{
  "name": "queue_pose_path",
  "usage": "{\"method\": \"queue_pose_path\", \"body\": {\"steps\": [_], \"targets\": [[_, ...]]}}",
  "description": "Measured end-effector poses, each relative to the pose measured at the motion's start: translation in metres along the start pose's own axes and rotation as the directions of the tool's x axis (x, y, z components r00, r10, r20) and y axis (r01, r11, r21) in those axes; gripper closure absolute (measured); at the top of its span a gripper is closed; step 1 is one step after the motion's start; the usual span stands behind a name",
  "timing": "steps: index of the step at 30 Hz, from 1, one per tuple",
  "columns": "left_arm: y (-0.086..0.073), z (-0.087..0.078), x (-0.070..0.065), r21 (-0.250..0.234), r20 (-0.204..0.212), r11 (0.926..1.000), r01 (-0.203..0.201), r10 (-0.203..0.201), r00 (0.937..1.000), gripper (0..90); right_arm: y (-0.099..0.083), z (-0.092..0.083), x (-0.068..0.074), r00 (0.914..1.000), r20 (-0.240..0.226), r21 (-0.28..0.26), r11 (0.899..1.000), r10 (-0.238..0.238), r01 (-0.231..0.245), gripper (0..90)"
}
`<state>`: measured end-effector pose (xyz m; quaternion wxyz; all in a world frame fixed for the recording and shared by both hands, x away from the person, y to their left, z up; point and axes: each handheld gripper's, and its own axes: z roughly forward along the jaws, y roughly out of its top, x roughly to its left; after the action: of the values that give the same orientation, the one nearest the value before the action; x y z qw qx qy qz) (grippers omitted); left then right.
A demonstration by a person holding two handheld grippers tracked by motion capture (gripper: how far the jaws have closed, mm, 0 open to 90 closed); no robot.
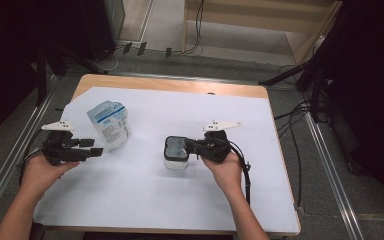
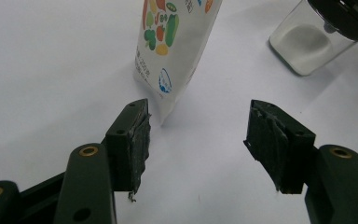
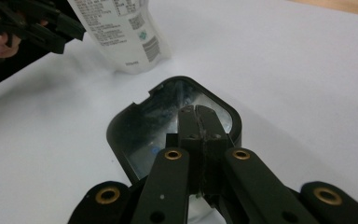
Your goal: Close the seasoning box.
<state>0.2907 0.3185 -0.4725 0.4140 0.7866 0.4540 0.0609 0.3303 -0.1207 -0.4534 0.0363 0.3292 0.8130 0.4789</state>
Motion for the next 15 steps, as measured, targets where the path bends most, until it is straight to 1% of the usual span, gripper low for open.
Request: {"method": "queue_pose_path", "body": {"steps": [2, 6, 11, 12, 15], "targets": [[0.0, 0.0, 0.0, -0.002, 0.002, 1.0, -0.003, 0.003, 1.0, 40.7, -0.001, 0.001, -0.001, 1.0, 0.003, 0.005, 1.0, 0.009, -0.009, 90.0], [0.0, 0.001, 0.001, 0.006, 0.003, 1.0, -0.004, 0.004, 1.0, 40.7, -0.002, 0.0, -0.003, 0.9998, 0.002, -0.006, 1.0, 0.021, -0.021, 90.0], [0.0, 0.002, 0.001, 0.008, 0.004, 1.0, -0.005, 0.005, 1.0, 40.6, -0.002, -0.007, -0.004, 0.9998, 0.019, -0.013, 1.0, 0.009, -0.009, 90.0], [0.0, 0.002, 0.001, 0.008, 0.004, 1.0, -0.005, 0.005, 1.0, 40.6, -0.003, -0.01, -0.005, 0.9996, 0.029, -0.014, 1.0, 0.002, -0.001, 90.0], [0.0, 0.002, 0.001, 0.007, 0.005, 1.0, -0.004, 0.004, 1.0, 40.6, -0.004, -0.016, -0.008, 0.9989, 0.046, -0.017, 1.0, 0.002, -0.001, 89.7]]}}
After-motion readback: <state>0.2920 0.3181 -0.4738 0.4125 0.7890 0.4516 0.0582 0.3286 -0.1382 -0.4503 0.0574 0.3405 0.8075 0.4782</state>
